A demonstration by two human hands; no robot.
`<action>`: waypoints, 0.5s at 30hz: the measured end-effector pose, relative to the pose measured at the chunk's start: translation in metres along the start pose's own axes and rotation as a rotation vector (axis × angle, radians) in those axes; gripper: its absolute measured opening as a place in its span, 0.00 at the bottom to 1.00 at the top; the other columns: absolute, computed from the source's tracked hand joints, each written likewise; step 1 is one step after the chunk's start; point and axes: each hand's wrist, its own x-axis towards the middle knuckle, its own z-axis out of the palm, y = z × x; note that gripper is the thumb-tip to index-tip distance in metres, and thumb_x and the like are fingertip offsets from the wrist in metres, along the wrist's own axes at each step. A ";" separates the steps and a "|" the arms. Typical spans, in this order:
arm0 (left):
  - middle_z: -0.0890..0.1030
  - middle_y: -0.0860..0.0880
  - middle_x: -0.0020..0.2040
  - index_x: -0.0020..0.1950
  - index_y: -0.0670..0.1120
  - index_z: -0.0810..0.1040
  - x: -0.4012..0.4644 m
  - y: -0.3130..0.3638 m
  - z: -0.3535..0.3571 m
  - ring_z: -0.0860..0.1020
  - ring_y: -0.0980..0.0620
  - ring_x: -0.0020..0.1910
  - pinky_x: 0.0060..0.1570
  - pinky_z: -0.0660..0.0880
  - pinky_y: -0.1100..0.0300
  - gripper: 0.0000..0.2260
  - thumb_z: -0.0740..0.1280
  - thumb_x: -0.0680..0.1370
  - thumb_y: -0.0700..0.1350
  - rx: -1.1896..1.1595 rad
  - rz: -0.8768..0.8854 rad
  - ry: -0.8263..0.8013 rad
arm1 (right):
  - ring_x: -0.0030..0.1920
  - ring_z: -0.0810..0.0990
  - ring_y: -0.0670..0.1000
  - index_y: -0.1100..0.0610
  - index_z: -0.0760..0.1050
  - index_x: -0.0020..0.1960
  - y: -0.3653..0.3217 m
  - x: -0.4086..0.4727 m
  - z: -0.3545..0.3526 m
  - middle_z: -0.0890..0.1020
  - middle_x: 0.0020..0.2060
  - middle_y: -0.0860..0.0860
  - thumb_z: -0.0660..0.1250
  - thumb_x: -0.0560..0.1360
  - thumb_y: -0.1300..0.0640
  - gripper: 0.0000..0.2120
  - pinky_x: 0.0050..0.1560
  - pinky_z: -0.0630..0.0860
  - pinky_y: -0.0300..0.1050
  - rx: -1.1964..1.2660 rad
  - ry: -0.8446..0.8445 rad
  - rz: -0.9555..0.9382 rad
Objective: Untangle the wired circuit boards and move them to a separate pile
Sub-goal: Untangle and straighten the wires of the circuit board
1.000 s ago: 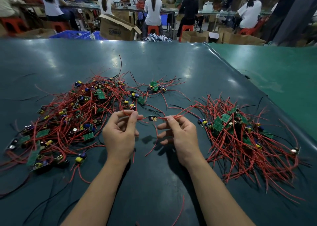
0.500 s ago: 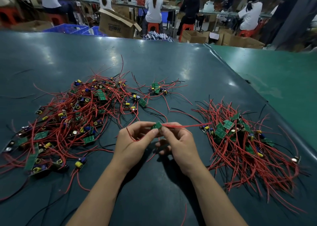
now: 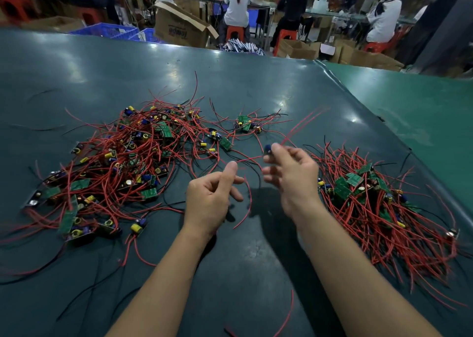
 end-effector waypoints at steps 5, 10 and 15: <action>0.79 0.47 0.26 0.36 0.46 0.84 -0.002 -0.001 0.001 0.70 0.57 0.21 0.23 0.67 0.68 0.14 0.68 0.79 0.50 0.049 0.027 -0.010 | 0.25 0.78 0.48 0.63 0.76 0.44 -0.020 0.036 0.030 0.79 0.31 0.55 0.67 0.76 0.63 0.04 0.25 0.75 0.37 -0.161 -0.116 0.210; 0.80 0.49 0.25 0.35 0.46 0.83 -0.001 -0.002 0.000 0.71 0.58 0.22 0.26 0.67 0.67 0.14 0.69 0.77 0.53 0.072 0.028 -0.008 | 0.30 0.76 0.53 0.67 0.74 0.46 -0.013 0.042 0.064 0.77 0.36 0.60 0.66 0.77 0.69 0.01 0.27 0.77 0.37 -0.260 -0.163 0.224; 0.76 0.54 0.23 0.26 0.53 0.78 0.004 -0.003 0.000 0.72 0.61 0.23 0.27 0.67 0.66 0.18 0.68 0.77 0.43 0.104 -0.007 -0.021 | 0.30 0.79 0.54 0.57 0.76 0.38 -0.003 0.017 0.109 0.81 0.34 0.57 0.66 0.77 0.64 0.09 0.35 0.79 0.49 -0.573 -0.406 -0.144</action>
